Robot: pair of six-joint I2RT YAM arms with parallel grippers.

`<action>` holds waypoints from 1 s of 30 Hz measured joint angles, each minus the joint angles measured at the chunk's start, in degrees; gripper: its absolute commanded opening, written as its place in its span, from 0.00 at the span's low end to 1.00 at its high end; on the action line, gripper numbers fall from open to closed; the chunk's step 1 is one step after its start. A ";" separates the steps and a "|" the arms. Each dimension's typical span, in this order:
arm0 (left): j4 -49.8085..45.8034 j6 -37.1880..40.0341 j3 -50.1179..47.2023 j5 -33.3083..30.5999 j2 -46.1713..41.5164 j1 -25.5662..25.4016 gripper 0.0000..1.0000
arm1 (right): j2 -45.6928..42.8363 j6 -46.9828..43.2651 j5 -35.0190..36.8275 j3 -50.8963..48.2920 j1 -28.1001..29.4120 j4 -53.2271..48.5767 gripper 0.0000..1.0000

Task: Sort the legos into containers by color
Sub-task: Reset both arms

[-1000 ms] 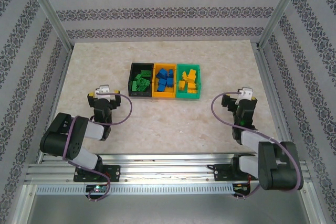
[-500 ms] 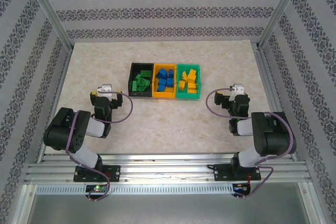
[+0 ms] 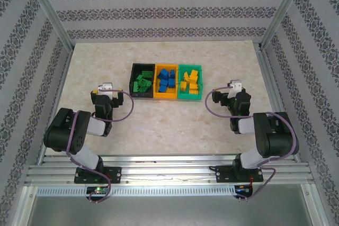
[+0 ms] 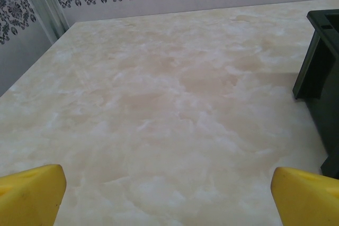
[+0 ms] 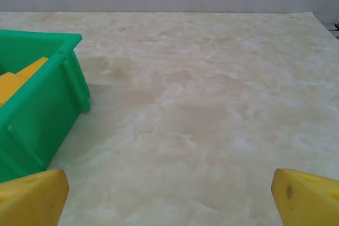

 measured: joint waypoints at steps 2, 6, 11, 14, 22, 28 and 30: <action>0.00 0.00 0.04 0.02 0.00 0.00 1.00 | 0.02 0.00 0.00 0.00 0.00 -0.24 0.98; 0.00 0.00 0.04 0.00 0.00 0.00 1.00 | 0.00 0.00 0.00 0.00 0.00 -0.42 0.98; 0.00 0.00 0.04 0.00 0.00 0.00 1.00 | 0.00 0.00 0.02 0.00 0.00 -0.63 0.98; 0.00 0.00 0.04 0.00 0.00 0.00 1.00 | 0.00 0.00 0.02 0.00 0.00 -0.79 0.98; 0.00 0.00 0.04 0.00 0.00 0.00 1.00 | 0.00 0.00 0.02 0.00 0.00 -0.79 0.98; 0.00 0.00 0.04 0.00 0.00 0.00 1.00 | 0.00 0.00 0.02 0.00 0.00 -0.79 0.98; 0.00 0.00 0.04 0.00 0.00 0.00 1.00 | 0.00 0.00 0.02 0.00 0.00 -0.79 0.98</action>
